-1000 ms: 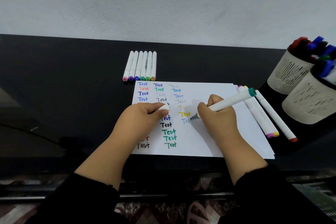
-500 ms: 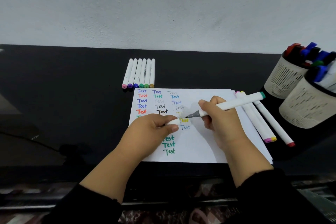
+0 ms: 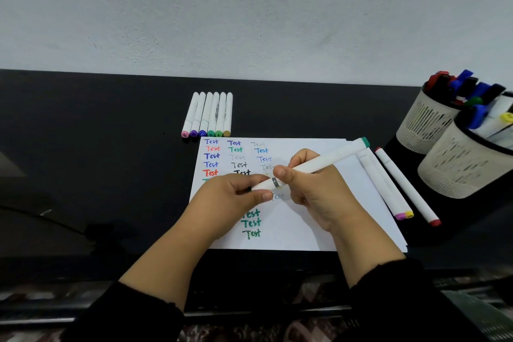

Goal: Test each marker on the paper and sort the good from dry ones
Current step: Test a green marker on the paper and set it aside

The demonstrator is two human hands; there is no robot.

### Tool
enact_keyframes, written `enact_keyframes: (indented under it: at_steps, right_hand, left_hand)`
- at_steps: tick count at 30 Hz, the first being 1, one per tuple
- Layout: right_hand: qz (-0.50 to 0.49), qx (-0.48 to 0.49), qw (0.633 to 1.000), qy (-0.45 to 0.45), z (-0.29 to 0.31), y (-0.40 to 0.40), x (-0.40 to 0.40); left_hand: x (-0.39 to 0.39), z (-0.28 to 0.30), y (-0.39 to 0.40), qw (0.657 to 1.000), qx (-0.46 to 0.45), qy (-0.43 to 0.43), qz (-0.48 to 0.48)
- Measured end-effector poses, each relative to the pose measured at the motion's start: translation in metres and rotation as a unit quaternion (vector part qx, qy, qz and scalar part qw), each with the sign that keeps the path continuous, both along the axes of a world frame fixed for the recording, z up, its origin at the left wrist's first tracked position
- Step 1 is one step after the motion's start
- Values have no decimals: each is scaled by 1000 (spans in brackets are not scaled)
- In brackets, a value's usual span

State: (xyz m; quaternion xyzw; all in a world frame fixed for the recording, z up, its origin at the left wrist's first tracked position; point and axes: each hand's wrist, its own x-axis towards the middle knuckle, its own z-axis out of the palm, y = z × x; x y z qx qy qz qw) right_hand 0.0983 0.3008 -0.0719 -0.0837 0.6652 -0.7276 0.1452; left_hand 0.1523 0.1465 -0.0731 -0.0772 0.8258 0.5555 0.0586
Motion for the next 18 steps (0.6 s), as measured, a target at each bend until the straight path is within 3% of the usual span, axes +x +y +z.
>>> enact_keyframes:
  at_steps: [4,10,18]
  right_hand:
    - [13,-12,1000,-5,5,4,0]
    - [-71,7,997,27,4,-4,0]
    - [-113,-15,993,-31,0,-17,2]
  left_hand:
    - [1,4,-1,999,23,14,22]
    - [3,9,1,999,33,15,31]
    - [1,8,3,999,21,3,41]
